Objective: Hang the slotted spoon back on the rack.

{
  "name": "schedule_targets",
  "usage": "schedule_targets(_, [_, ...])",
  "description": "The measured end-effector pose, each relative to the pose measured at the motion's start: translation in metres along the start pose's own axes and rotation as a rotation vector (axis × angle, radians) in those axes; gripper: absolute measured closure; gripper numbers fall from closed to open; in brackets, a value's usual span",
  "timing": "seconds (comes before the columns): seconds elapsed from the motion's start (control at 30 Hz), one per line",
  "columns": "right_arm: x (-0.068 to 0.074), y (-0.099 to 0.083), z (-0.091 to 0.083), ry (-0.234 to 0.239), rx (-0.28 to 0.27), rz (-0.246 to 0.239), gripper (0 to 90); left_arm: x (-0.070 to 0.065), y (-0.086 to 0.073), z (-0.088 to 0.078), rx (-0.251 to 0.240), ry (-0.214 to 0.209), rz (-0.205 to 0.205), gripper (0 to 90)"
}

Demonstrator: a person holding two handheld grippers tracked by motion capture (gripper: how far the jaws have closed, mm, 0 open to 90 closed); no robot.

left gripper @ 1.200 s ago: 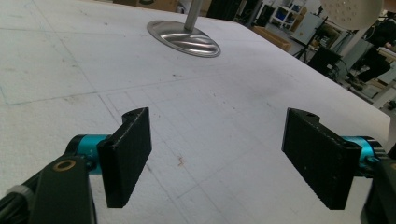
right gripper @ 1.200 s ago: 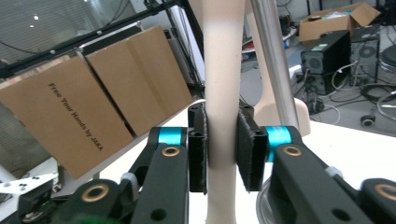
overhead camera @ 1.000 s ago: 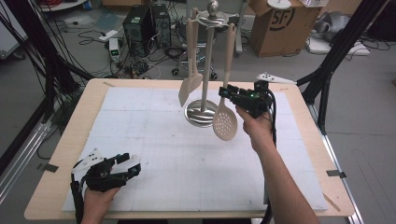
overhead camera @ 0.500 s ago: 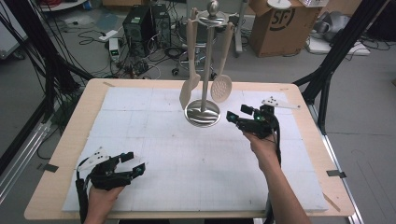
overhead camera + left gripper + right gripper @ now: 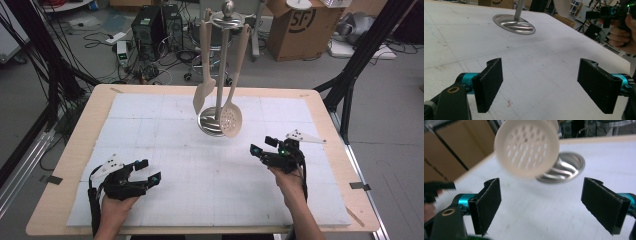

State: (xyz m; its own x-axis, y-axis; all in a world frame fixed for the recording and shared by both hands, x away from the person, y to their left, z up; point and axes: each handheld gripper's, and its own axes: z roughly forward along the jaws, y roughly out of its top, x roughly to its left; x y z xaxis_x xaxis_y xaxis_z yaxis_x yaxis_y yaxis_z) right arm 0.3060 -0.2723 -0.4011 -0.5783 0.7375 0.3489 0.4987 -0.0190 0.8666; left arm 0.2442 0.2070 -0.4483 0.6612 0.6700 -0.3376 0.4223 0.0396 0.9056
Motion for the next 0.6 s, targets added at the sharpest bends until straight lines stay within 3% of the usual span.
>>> schedule_targets(0.23, [0.002,-0.021,-0.01,0.011,0.023,-0.03,15.3,-0.003,0.002,0.008,-0.002,-0.007,0.01,20.8])
schedule_targets(0.6, [-0.004,-0.045,-0.025,0.005,0.021,-0.018,15.0,-0.005,0.005,0.017,-0.023,-0.035,0.0,20.0])
